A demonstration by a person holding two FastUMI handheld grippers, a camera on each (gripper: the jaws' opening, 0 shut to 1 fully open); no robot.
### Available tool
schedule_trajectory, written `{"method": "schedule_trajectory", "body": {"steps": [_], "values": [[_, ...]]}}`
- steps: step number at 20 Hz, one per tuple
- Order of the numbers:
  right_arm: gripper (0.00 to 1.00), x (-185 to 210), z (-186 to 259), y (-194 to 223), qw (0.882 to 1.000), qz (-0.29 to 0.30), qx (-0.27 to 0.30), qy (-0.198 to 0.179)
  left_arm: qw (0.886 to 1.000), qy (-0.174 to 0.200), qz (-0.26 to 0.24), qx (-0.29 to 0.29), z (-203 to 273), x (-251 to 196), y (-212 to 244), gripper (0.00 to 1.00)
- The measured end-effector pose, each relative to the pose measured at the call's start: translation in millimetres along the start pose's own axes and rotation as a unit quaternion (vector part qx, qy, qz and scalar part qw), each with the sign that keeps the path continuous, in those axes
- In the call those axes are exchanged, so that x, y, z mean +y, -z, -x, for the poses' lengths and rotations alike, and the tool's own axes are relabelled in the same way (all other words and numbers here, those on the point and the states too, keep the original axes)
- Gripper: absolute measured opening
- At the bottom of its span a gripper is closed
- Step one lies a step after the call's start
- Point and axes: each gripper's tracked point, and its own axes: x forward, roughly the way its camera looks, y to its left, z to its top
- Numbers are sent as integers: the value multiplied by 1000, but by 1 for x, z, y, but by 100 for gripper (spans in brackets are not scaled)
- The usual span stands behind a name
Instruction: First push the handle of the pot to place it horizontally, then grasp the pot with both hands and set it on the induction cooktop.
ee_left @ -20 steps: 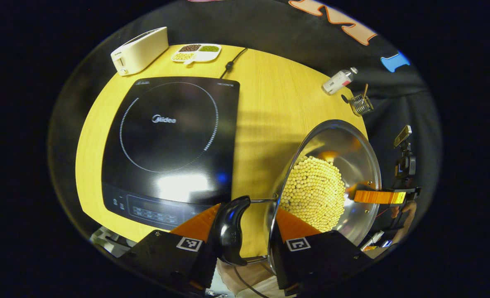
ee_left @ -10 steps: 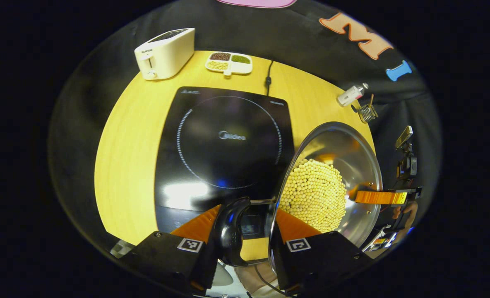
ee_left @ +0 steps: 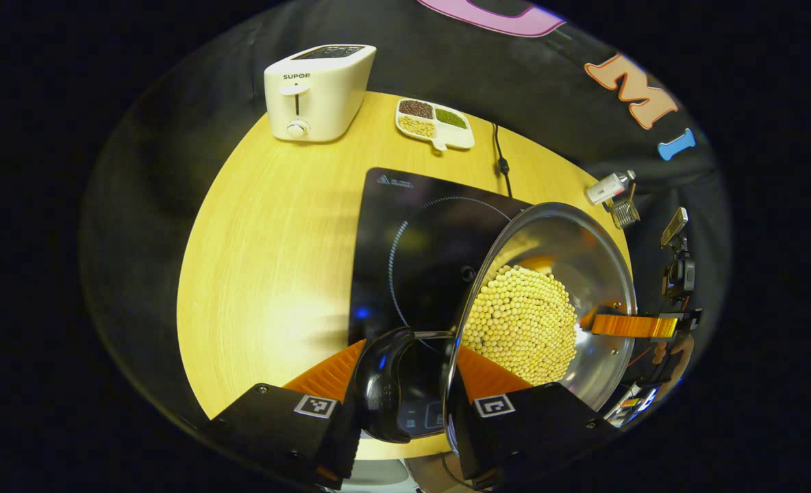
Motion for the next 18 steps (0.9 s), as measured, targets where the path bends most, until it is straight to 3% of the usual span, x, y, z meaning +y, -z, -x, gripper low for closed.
{"method": "schedule_trajectory", "body": {"steps": [3, 4, 5, 8, 9, 10, 11, 12, 13, 14, 16, 18], "values": [[53, 5, -16, -14, 1000, -6, -9, 4, 1000, -8, -19, -13, -12, 11, -20, 58], [48, 6, -23, -18, 1000, -9, -13, 8, 1000, -9, -22, -14, -13, 14, -23, 58], [53, 5, -27, -22, 1000, -12, -18, 11, 999, -11, -25, -17, -16, 17, -29, 58], [53, 4, -34, -26, 999, -19, -29, 21, 999, -9, -35, -24, -26, 21, -37, 58], [48, 3, -35, -29, 999, -19, -32, 23, 999, -7, -36, -24, -31, 22, -39, 58], [54, 3, -36, -31, 999, -18, -35, 26, 999, -5, -34, -26, -34, 22, -42, 58], [54, 1, -38, -34, 999, -16, -39, 30, 999, -5, -30, -25, -36, 23, -42, 58], [47, 1, -40, -36, 998, -14, -42, 33, 999, -6, -28, -27, -38, 24, -43, 58], [47, 2, -43, -40, 998, -13, -46, 34, 999, -7, -26, -31, -39, 25, -44, 58], [54, 3, -44, -41, 998, -10, -48, 35, 999, -9, -27, -35, -40, 27, -46, 58], [53, 5, -46, -45, 998, -9, -54, 34, 999, -14, -33, -40, -39, 30, -50, 59], [48, 6, -48, -47, 998, -6, -60, 33, 999, -11, -31, -40, -41, 31, -49, 59]]}}
